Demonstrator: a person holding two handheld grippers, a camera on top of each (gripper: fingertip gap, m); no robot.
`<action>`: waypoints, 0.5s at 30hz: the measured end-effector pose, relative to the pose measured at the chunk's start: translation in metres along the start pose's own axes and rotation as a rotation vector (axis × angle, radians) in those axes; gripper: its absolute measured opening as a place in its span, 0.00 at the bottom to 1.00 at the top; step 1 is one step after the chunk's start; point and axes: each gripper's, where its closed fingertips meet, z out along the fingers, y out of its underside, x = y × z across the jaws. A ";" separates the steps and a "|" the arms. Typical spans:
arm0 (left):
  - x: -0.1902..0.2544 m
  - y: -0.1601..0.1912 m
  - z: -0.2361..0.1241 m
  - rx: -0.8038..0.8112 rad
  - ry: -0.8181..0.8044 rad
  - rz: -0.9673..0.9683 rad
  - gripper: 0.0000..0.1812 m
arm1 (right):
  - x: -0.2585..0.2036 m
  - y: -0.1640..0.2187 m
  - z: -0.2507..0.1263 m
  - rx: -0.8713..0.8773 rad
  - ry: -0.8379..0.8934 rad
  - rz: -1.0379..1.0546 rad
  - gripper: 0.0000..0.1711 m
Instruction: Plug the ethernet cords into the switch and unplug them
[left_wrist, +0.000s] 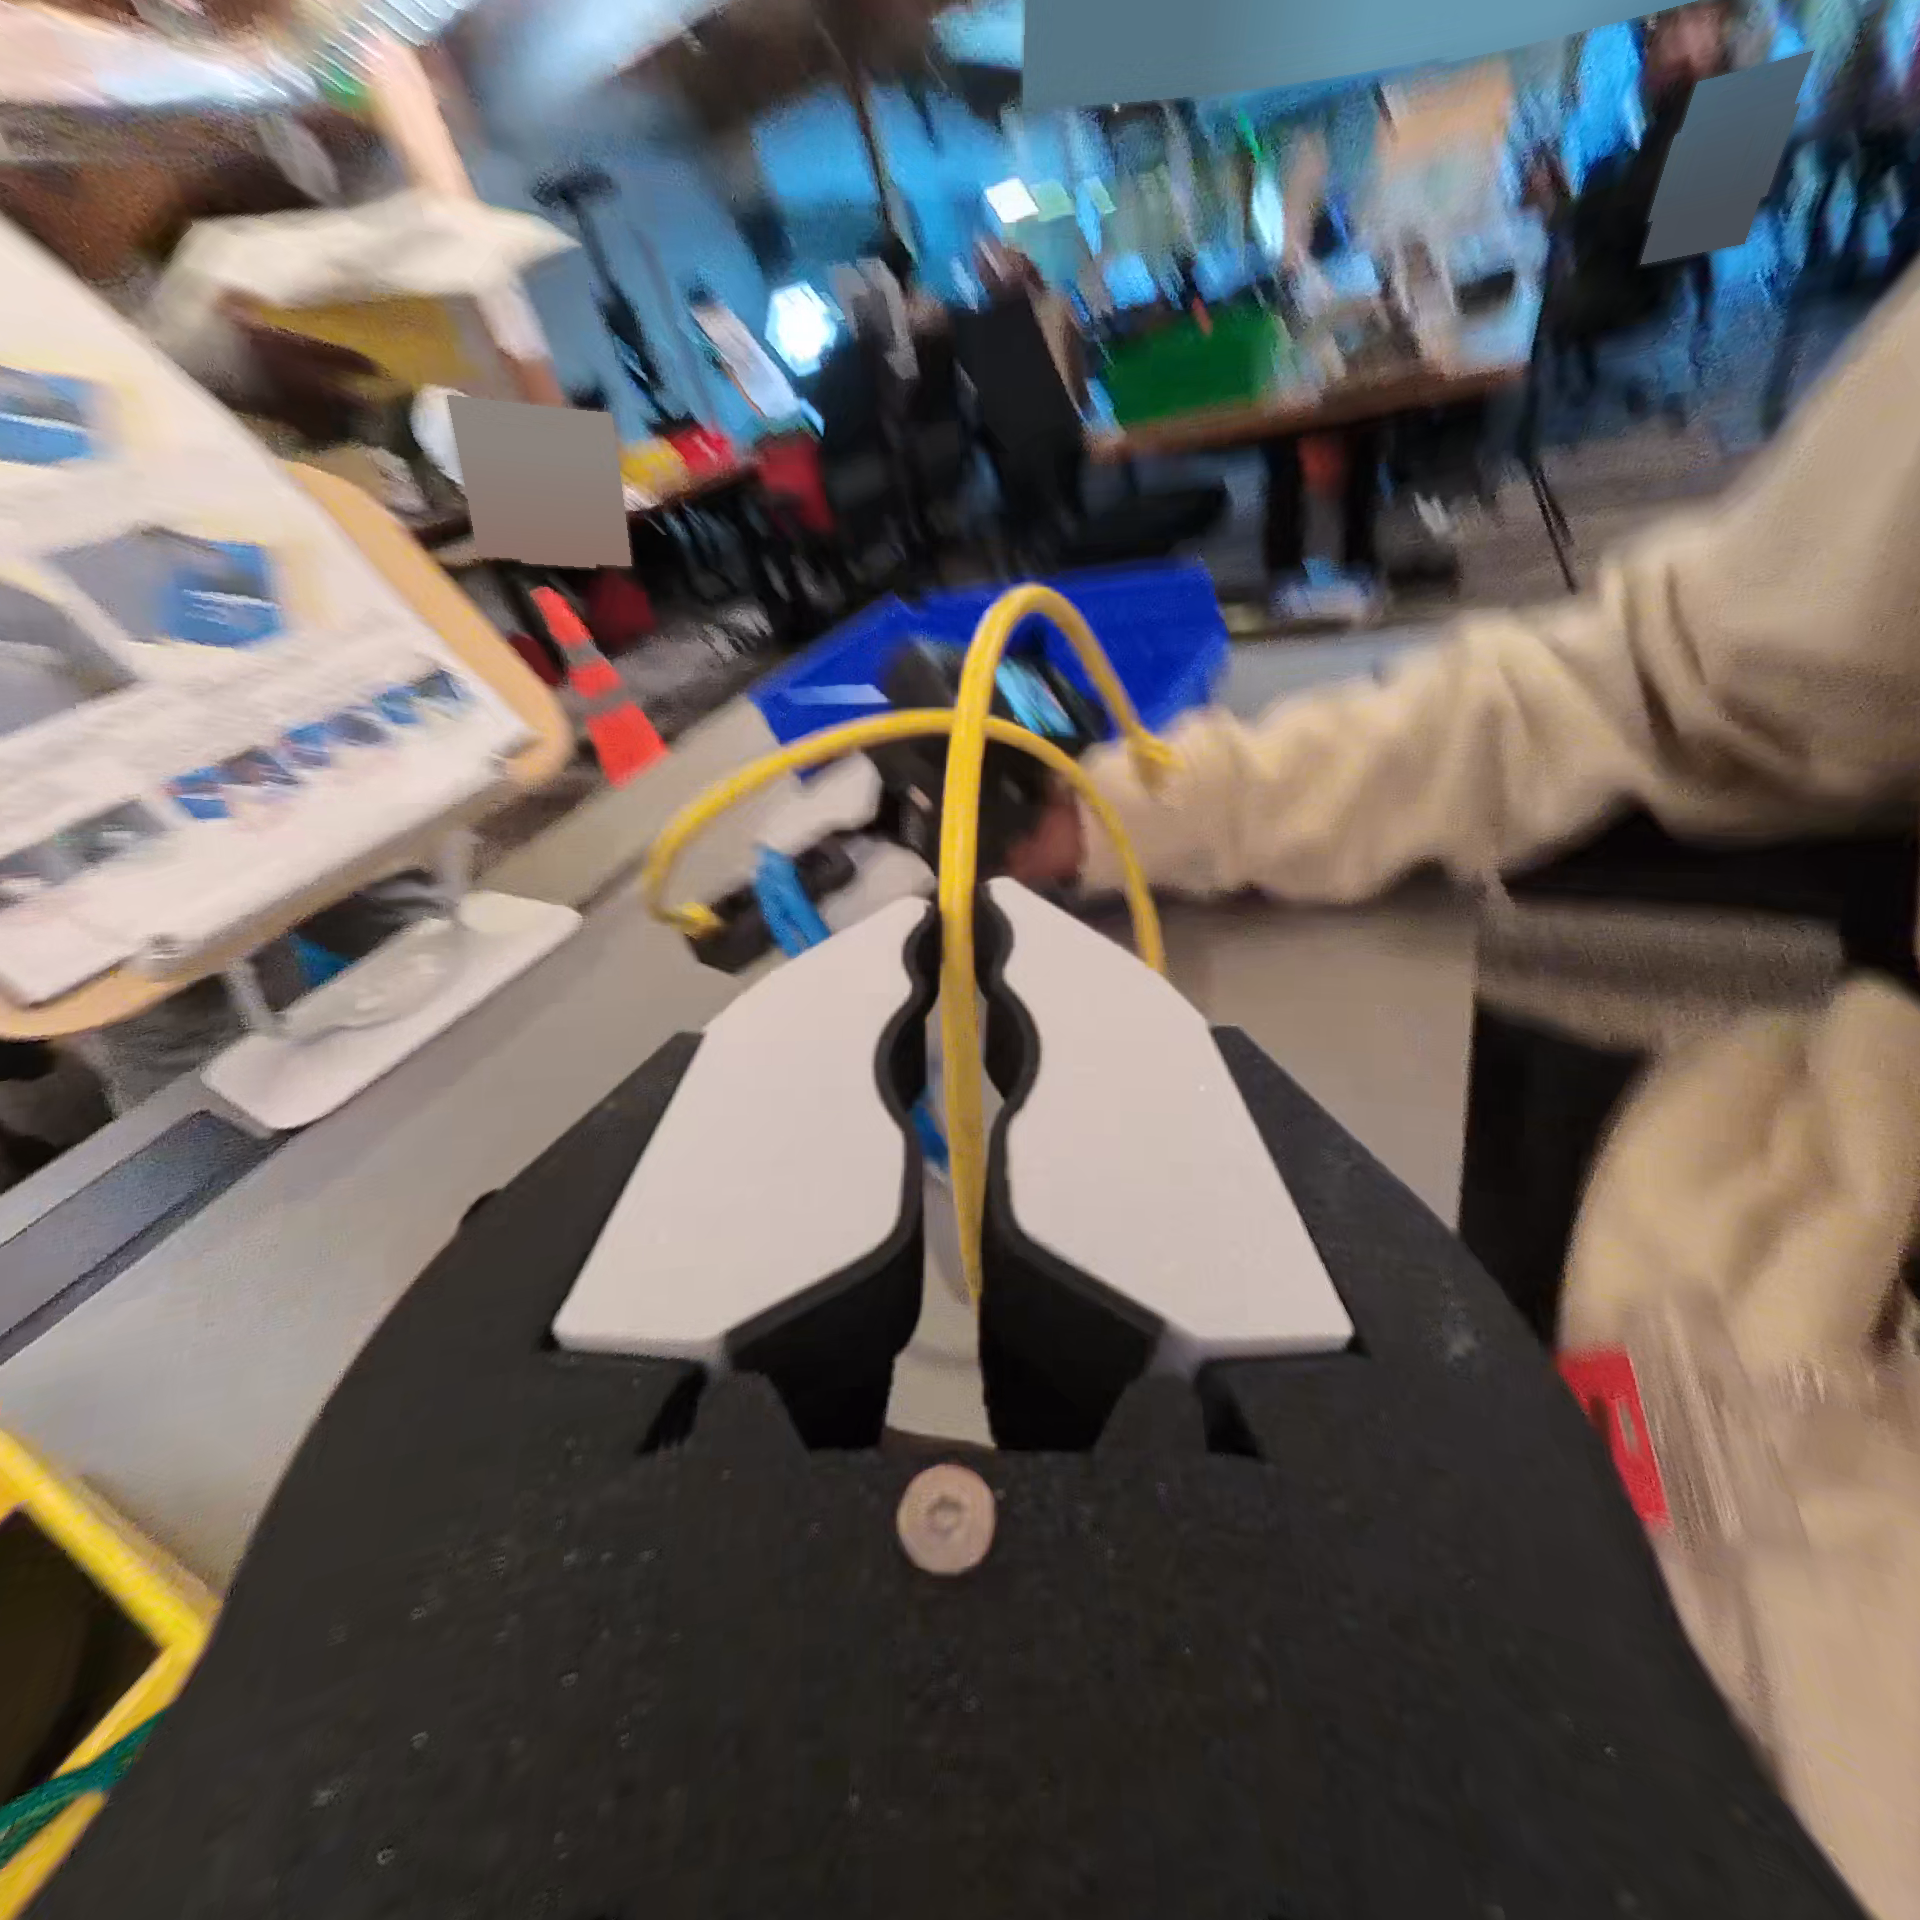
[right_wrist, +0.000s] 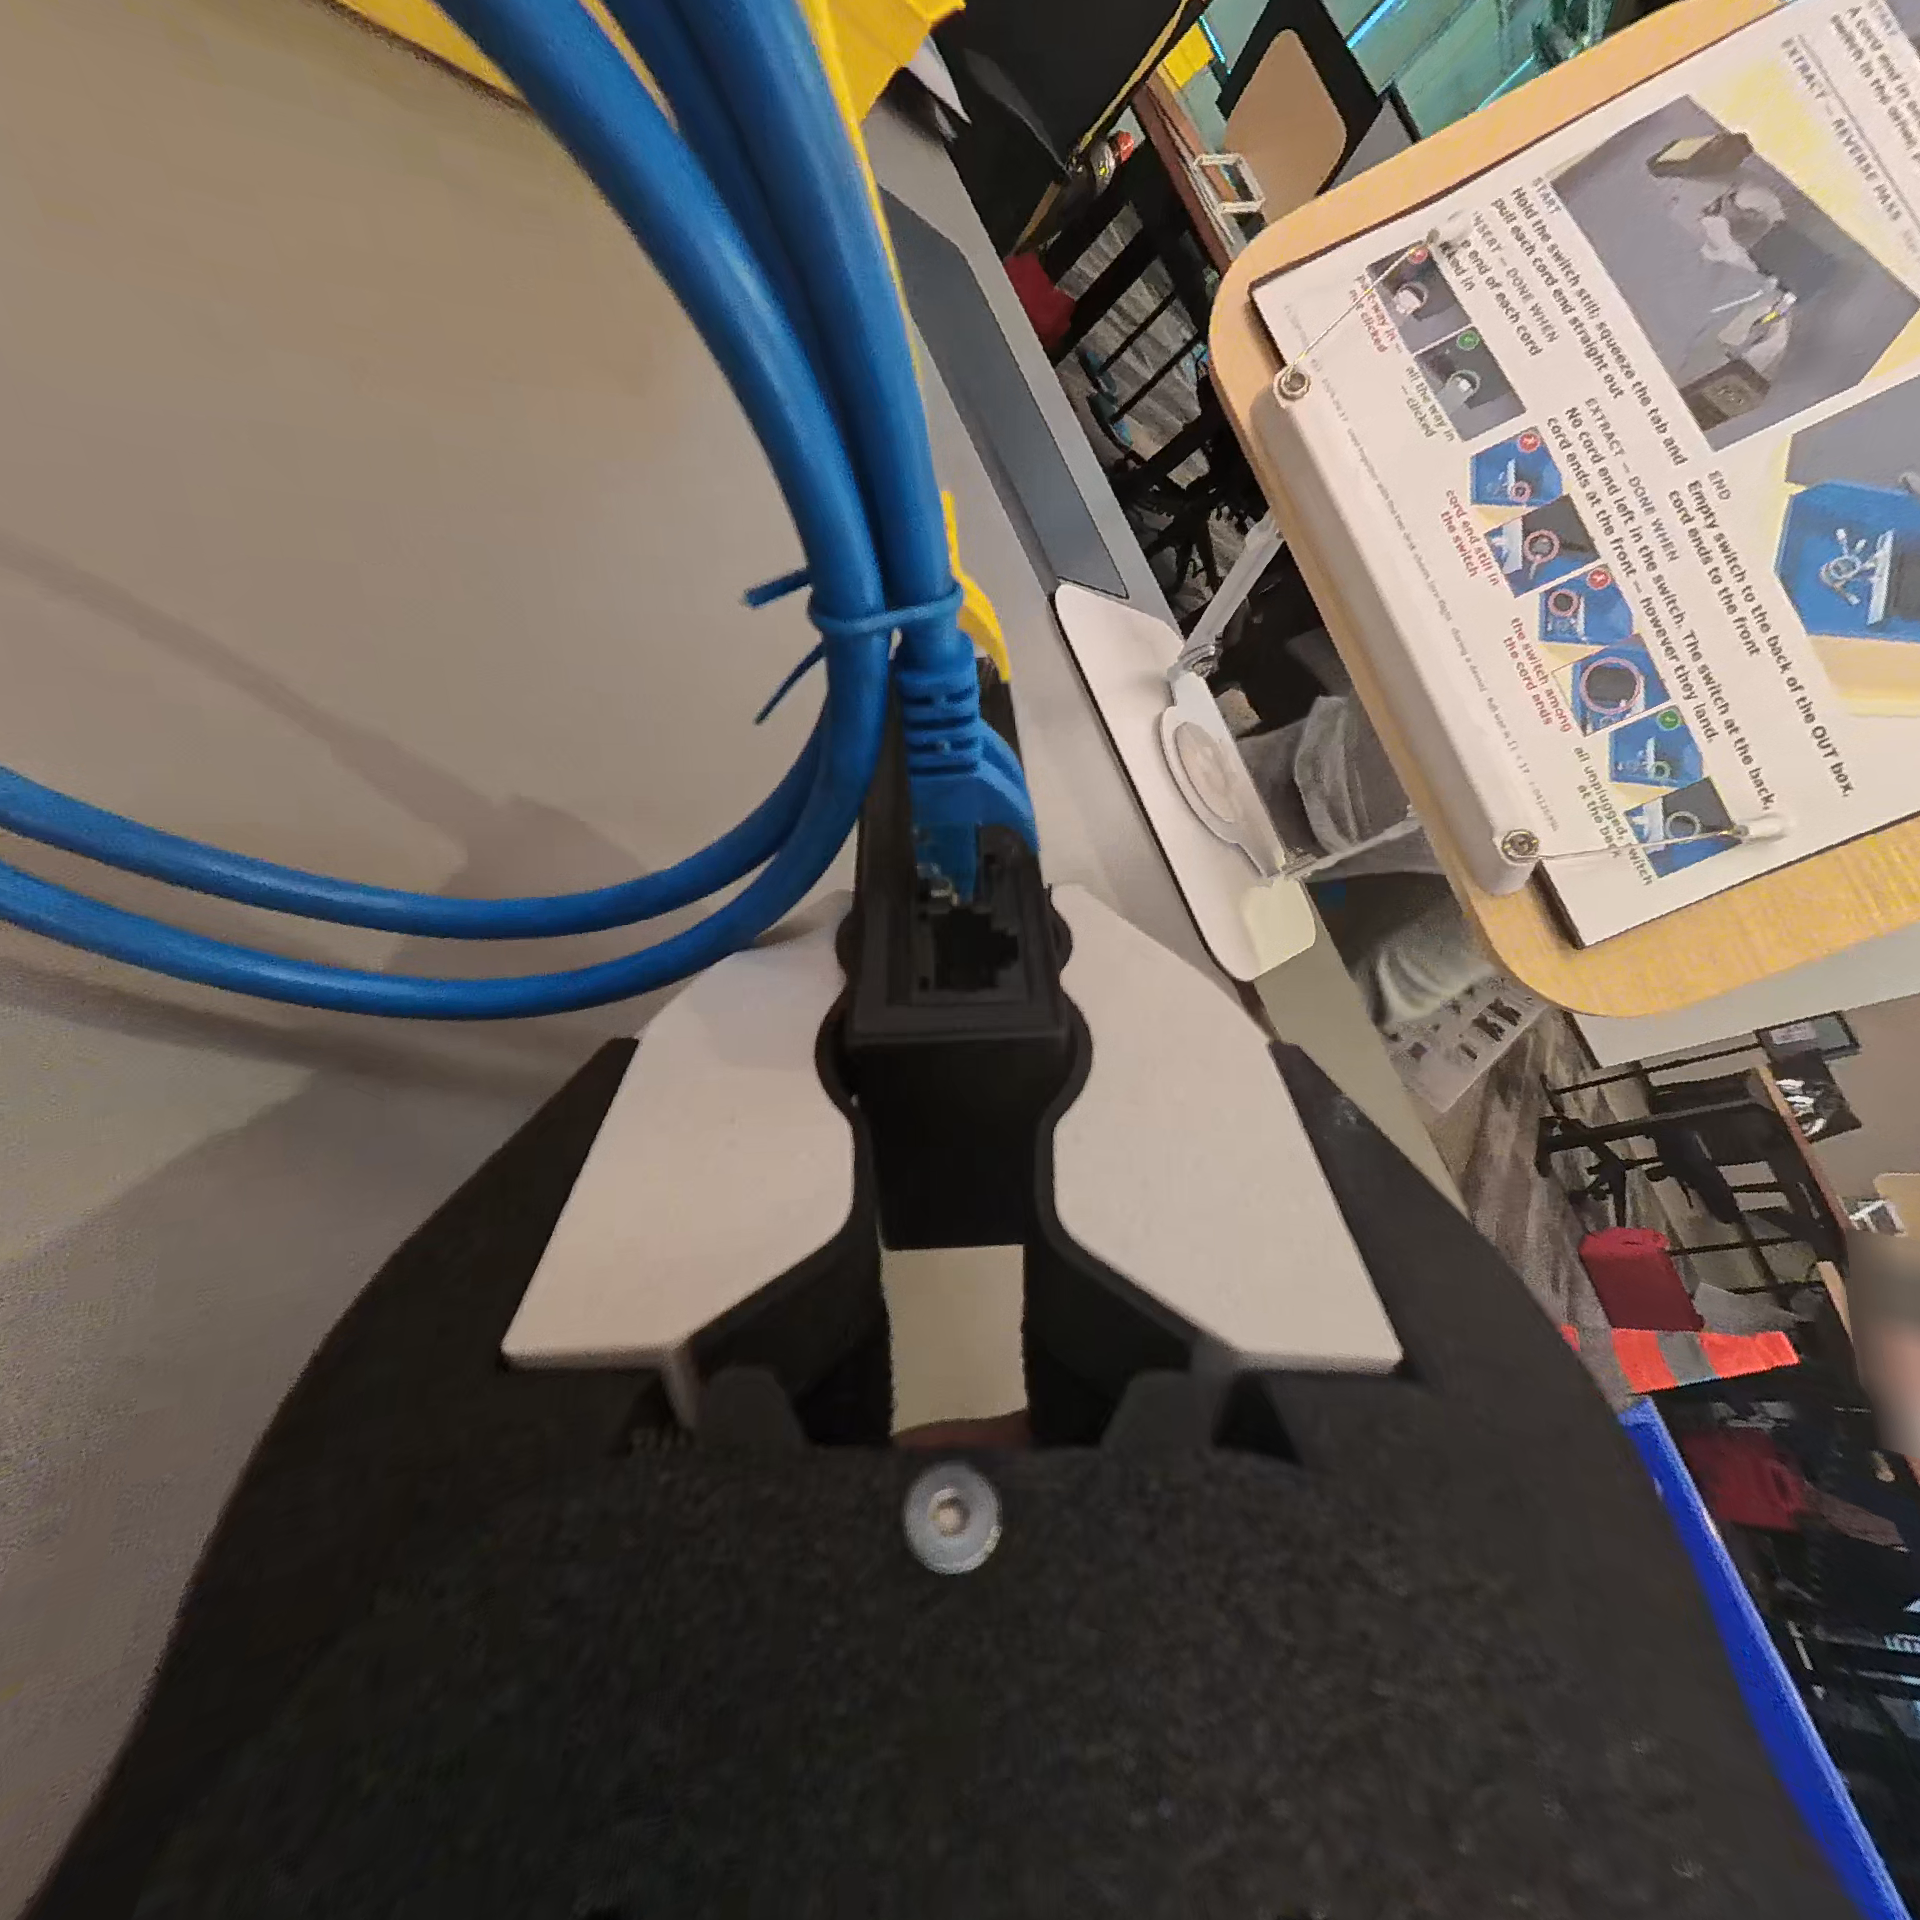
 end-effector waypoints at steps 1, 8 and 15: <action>-0.014 -0.013 -0.007 0.064 -0.049 -0.044 0.03 | 0.000 0.000 0.000 0.001 0.000 0.003 0.17; -0.005 0.046 0.001 -0.156 -0.031 0.174 0.03 | 0.004 0.005 0.001 -0.015 0.002 0.021 0.17; 0.019 0.161 0.004 -0.638 0.074 0.624 0.04 | 0.010 0.006 -0.001 -0.014 0.005 0.048 0.17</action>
